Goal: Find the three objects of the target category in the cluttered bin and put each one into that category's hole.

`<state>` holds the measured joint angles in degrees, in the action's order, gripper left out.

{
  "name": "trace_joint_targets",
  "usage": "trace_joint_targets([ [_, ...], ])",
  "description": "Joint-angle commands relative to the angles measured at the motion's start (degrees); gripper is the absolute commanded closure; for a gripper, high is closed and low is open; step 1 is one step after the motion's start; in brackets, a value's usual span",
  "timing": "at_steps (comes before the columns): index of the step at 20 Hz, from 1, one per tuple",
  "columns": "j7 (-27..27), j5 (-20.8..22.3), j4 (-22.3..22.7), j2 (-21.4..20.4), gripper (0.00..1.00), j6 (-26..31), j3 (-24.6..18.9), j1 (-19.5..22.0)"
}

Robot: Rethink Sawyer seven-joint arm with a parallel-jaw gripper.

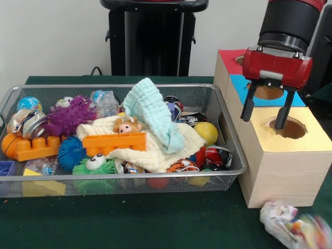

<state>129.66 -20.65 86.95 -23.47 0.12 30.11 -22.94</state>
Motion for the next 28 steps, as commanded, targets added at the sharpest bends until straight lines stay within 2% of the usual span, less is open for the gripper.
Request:
trace_joint_targets([
  [1, 4.62, 3.69, 4.33, -0.7, 0.0, 2.67, -7.31, 1.83],
  [17, 4.82, 3.32, 3.04, 0.42, 0.0, 1.42, -7.76, 2.52],
  [20, 5.23, 2.05, 1.18, 2.19, 0.0, 2.07, -6.49, 1.61],
  [24, 4.77, 2.14, -0.55, 3.04, 0.0, 1.25, -7.01, 1.94],
  [28, 2.34, 1.59, -7.19, 5.33, 0.0, 5.91, -5.02, 1.93],
])
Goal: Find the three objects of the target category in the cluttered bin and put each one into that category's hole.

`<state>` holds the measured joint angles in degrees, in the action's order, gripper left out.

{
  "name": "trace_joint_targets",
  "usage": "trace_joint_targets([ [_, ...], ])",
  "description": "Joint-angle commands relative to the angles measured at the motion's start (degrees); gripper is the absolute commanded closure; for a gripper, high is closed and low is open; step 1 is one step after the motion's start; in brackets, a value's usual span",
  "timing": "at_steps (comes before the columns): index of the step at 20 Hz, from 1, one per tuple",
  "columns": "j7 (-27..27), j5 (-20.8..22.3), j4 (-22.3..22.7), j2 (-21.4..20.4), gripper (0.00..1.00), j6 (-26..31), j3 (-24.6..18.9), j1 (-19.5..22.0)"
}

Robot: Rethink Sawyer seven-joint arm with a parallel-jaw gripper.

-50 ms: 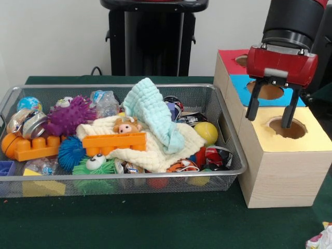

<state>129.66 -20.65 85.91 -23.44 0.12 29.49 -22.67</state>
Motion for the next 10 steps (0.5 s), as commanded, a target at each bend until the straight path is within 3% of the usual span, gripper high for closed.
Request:
trace_joint_targets([
  [1, 1.74, 1.54, -7.77, 5.68, 0.0, 7.4, -3.92, 1.75],
  [6, -0.94, 2.71, -14.74, 7.31, 0.0, 13.87, -3.17, 2.6],
  [10, -0.92, 4.15, -13.76, 5.68, 0.0, 13.09, -4.59, 3.23],
])
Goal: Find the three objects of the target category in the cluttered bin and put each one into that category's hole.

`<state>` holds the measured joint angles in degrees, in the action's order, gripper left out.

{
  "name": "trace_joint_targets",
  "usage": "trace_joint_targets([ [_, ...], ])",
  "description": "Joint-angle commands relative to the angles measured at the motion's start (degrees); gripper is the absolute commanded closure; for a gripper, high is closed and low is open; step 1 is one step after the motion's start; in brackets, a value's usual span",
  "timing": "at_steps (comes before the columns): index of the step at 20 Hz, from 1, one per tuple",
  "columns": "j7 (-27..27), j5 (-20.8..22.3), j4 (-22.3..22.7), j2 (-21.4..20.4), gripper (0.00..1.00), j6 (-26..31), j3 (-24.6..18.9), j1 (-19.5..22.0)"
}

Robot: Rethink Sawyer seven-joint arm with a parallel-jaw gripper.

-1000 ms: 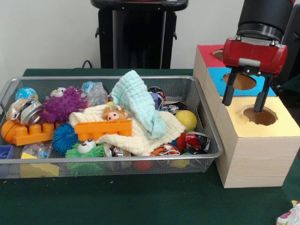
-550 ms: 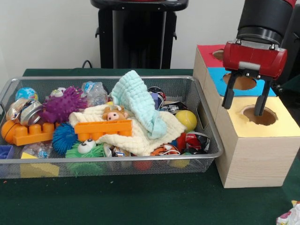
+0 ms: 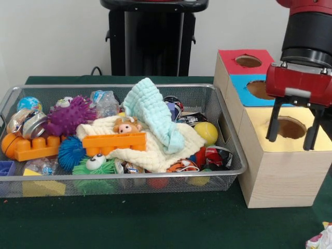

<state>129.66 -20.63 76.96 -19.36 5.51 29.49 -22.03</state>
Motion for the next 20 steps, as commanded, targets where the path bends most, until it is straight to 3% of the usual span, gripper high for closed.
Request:
trace_joint_targets([
  [1, -1.08, 4.72, -3.57, 0.65, 0.0, 7.12, -5.35, 3.08],
  [10, -1.41, 8.06, -2.74, -1.13, 0.0, 7.19, -7.77, 5.85],
  [15, -2.03, 9.57, -5.71, -0.17, 0.0, 7.22, -9.01, 7.96],
  [20, -0.22, 9.98, -9.55, 2.6, 0.0, 7.28, -7.39, 8.02],
])
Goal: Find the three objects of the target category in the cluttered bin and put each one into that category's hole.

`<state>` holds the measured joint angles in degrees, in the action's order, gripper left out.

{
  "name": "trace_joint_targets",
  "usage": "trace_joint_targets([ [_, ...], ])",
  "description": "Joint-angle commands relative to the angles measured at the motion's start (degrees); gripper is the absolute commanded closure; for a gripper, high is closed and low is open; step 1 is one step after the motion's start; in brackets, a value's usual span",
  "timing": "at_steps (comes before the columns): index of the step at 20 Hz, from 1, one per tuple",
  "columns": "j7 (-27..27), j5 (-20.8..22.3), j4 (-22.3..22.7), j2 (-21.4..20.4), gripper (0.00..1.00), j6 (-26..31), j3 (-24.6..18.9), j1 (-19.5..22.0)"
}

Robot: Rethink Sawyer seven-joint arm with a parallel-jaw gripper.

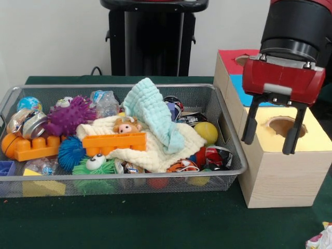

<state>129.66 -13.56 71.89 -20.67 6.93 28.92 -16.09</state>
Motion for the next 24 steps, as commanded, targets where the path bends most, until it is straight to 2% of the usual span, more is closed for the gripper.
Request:
trace_joint_targets([
  [1, 0.02, 2.99, -4.97, 4.34, 0.0, 5.93, -6.76, 2.11],
  [10, 1.13, 3.08, -8.62, 5.95, 0.0, 8.37, -5.02, 1.23],
  [14, 3.79, 1.17, -12.14, 8.81, 0.0, 11.39, -1.77, -0.16],
  [21, 7.51, -0.72, -15.96, 13.43, 0.0, 10.77, 1.6, -1.66],
  [24, 8.66, -1.24, -15.61, 14.08, 0.0, 9.48, 2.09, -2.11],
])
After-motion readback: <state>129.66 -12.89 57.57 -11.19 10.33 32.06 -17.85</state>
